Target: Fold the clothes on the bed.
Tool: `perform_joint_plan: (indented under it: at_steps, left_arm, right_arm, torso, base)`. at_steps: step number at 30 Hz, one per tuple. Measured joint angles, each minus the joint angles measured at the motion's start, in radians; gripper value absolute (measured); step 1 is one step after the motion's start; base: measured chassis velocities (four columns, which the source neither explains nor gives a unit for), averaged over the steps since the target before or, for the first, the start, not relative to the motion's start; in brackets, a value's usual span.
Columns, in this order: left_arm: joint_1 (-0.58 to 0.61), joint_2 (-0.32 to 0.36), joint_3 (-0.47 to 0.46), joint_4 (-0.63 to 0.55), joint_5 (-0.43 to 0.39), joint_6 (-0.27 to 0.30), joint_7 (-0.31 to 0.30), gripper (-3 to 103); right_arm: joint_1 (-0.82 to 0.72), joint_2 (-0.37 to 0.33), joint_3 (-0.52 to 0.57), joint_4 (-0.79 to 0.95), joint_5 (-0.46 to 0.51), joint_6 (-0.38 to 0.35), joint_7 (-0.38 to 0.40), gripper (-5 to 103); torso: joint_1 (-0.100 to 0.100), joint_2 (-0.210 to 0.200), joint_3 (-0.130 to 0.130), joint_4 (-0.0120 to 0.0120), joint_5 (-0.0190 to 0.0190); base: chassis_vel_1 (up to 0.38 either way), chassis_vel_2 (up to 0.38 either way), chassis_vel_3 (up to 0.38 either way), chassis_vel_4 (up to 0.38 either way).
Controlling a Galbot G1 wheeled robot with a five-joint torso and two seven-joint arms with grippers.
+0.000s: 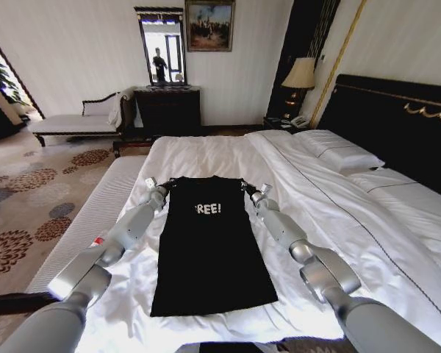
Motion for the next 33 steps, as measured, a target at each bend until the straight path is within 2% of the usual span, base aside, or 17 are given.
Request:
perform_joint_plan:
  at_steps: [8, 11, 12, 18, 22, 26, 27, 30, 33]
  left_arm:
    - [-0.085, -0.035, 0.067, 0.114, 0.000, 0.000, 0.052, 0]
    - [-0.089, -0.053, 0.060, 0.123, 0.005, -0.001, 0.054, 0]
    - [-0.088, -0.062, 0.053, 0.122, 0.013, -0.002, 0.048, 0]
    - [-0.053, -0.056, 0.045, 0.085, 0.034, -0.008, 0.029, 0]
    - [0.002, -0.029, 0.028, 0.028, 0.049, -0.020, 0.015, 0]
    - [0.095, 0.026, -0.030, -0.132, 0.052, -0.032, -0.016, 0]
    - [0.095, 0.026, -0.030, -0.132, 0.052, -0.032, -0.016, 0]
    - [0.178, 0.061, -0.097, -0.245, 0.057, -0.033, -0.044, 0]
    - [0.239, 0.079, -0.130, -0.317, 0.100, -0.049, -0.066, 0]
  right_arm:
    - [0.075, 0.042, 0.006, -0.136, -0.024, -0.019, -0.022, 1]
    - [0.079, 0.046, 0.007, -0.154, -0.035, -0.020, -0.026, 1]
    - [0.078, 0.047, 0.009, -0.157, -0.036, -0.020, -0.028, 1]
    - [0.054, 0.044, 0.009, -0.143, -0.030, -0.018, -0.031, 1]
    - [0.032, 0.040, 0.006, -0.109, -0.031, -0.015, -0.032, 1]
    - [-0.001, 0.035, 0.005, -0.051, -0.034, 0.015, -0.033, 1]
    - [-0.001, 0.035, 0.005, -0.051, -0.034, 0.015, -0.033, 1]
    - [-0.042, 0.019, 0.003, -0.001, -0.049, 0.050, -0.033, 1]
    - [-0.084, 0.000, -0.002, 0.049, -0.070, 0.074, -0.036, 1]
  torso:
    - [0.000, 0.000, 0.000, 0.0007, -0.0001]
    - [0.000, 0.000, 0.000, 0.0006, 0.0000]
    - [0.000, 0.000, 0.000, -0.0002, 0.0000]
    - [0.000, 0.000, 0.000, -0.0004, 0.0003]
    - [0.000, 0.000, 0.000, 0.0007, -0.0001]
    - [0.000, 0.000, 0.000, 0.0004, -0.0002]
    - [0.000, 0.000, 0.000, 0.0004, -0.0002]
    - [0.000, 0.000, 0.000, 0.0000, 0.0002]
    - [0.000, 0.000, 0.000, 0.0004, -0.0003]
  base:
    - [0.000, 0.000, 0.000, 0.000]
    - [0.000, 0.000, 0.000, 0.000]
    - [0.000, 0.000, 0.000, 0.000]
    - [0.000, 0.000, 0.000, 0.000]
    - [0.000, 0.000, 0.000, 0.000]
    - [0.000, 0.000, 0.000, 0.000]
    - [0.000, 0.000, 0.000, 0.000]
    - [0.000, 0.000, 0.000, 0.000]
    - [0.000, 0.000, 0.000, 0.000]
